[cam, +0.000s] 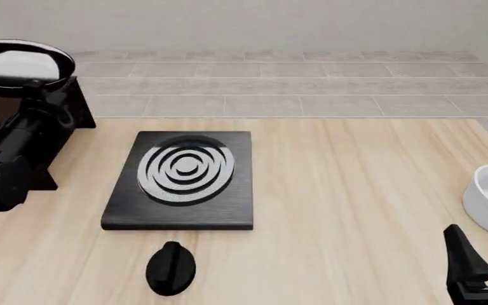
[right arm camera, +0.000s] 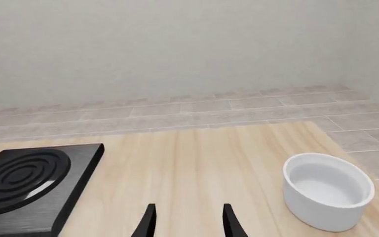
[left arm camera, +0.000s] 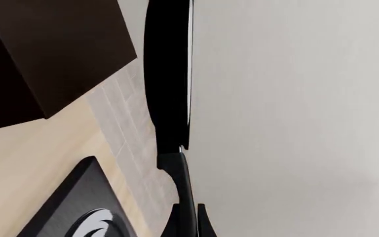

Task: Put the frying pan on top of the cabinet.

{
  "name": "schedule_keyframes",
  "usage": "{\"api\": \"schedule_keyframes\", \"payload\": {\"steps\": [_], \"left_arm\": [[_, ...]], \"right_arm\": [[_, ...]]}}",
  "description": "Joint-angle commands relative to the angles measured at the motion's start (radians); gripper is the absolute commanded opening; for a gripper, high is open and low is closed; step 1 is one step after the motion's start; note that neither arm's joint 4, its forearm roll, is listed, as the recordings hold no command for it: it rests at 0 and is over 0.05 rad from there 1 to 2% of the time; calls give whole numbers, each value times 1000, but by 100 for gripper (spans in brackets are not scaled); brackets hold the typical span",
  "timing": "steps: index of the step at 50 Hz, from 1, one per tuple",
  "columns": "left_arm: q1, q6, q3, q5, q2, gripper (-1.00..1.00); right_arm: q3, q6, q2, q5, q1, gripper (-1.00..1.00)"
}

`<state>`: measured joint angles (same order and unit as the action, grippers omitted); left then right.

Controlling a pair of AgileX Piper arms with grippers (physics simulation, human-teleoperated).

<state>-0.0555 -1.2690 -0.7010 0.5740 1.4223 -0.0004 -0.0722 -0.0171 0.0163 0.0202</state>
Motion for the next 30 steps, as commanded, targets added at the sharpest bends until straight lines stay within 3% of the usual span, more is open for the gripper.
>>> {"api": "schedule_keyframes", "payload": {"steps": [1,30], "left_arm": [[-34,-25,-18,56,14,-100],[-128,-76,-60,112,140,-100]], "right_arm": [[0,3,-3,-1,-1,100],[0,12,-9,-5,-4,100]]}}
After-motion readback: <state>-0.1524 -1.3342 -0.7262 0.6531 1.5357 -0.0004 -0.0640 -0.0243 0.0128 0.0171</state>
